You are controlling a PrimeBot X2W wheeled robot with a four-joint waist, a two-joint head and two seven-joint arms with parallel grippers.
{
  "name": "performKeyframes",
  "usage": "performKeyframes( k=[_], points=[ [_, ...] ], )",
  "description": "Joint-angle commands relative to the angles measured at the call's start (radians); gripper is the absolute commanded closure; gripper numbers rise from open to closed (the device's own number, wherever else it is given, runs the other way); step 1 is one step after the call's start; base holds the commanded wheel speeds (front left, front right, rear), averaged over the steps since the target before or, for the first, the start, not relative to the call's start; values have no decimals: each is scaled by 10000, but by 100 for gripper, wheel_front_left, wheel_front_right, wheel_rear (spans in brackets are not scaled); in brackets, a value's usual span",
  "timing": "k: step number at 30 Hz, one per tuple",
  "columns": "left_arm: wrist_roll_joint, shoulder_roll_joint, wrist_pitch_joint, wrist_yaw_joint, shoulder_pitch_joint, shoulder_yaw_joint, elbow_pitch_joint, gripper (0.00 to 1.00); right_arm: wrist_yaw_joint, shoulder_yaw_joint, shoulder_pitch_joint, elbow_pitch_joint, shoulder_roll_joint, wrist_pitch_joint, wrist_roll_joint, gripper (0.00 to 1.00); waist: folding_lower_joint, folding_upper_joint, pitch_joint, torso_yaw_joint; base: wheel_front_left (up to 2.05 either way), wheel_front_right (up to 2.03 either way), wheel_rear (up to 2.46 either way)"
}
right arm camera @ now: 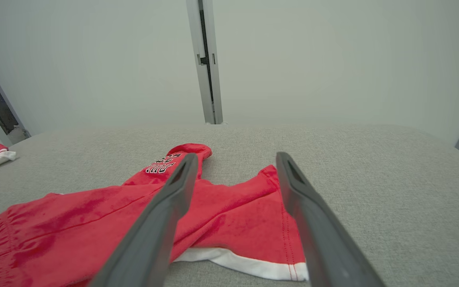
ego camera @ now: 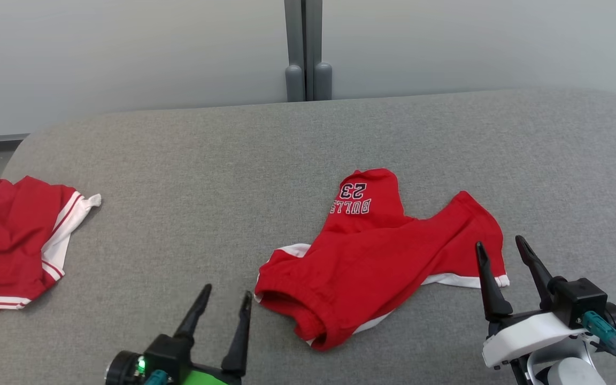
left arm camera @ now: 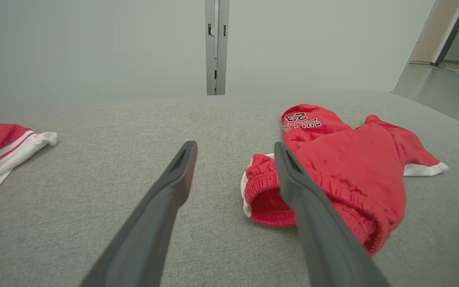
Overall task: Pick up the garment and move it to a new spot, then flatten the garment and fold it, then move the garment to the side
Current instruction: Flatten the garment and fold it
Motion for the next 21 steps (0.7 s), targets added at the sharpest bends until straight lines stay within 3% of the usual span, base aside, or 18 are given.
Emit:
performKeyframes(
  k=[1, 9, 21],
  points=[
    [-71, 136, -6, -22, -153, -322, 118, 0, -10, 34, 76, -37, 21, -30, -64, 0, 0, -1, 19, -41, 0, 0, 0],
    [-801, 393, -6, -22, -696, -2304, 817, 0, -10, 133, -147, -14, 32, -30, 33, 0, 0, -1, 182, -221, 0, 0, 0],
    [-1967, 424, -6, -22, -1989, -3447, 2670, 0, -10, 252, -464, 72, 35, -31, 102, 0, 0, -1, 641, -904, 0, 0, 0]
  ],
)
